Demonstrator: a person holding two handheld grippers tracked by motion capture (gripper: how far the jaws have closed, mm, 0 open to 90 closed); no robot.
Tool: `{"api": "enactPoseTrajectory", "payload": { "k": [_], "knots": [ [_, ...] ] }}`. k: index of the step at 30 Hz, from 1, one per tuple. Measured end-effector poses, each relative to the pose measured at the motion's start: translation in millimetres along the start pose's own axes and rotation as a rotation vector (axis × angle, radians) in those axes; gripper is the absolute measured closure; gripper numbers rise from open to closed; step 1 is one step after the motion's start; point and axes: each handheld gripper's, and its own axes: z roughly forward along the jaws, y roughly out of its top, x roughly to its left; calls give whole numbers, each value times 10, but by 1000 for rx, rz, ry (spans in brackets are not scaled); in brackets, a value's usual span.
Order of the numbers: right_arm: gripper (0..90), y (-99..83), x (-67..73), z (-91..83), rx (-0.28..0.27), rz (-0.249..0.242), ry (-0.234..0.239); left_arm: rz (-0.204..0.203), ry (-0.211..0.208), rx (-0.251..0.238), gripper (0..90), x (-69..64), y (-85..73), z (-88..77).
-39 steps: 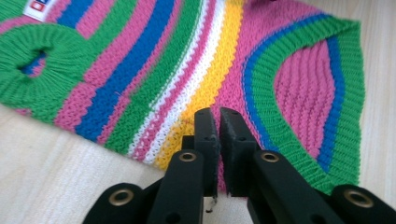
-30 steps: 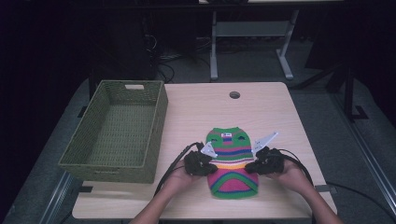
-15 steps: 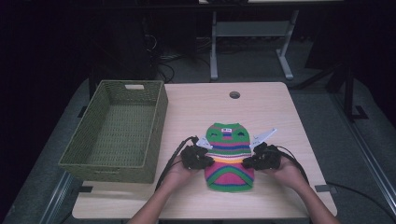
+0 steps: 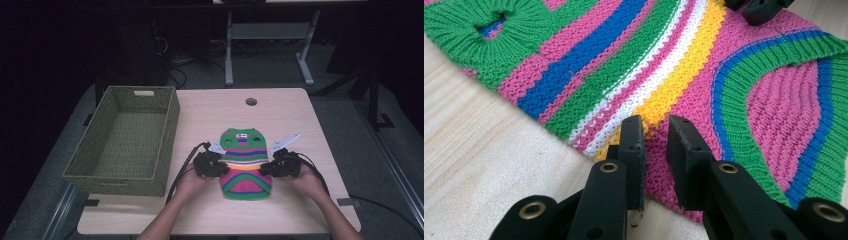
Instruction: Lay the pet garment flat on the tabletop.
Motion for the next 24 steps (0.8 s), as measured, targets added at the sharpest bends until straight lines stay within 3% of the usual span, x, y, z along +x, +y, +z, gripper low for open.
{"api": "enactPoseTrajectory", "payload": {
  "k": [6,11,16,19,24],
  "knots": [
    [663,-2,7,-6,-8,-8,2,-15,8,-9,685,-24,9,-13],
    [629,-6,0,-90,-56,6,5,8,-3,-16,644,-58,5,-69],
    [628,-16,-6,-116,-54,23,11,12,-12,-21,656,-90,1,-80],
    [625,-21,3,-122,-53,9,13,32,-8,-16,662,-95,4,-108],
    [545,-28,38,-177,-63,2,22,27,4,-31,565,-119,-3,-197]
  ]
}}
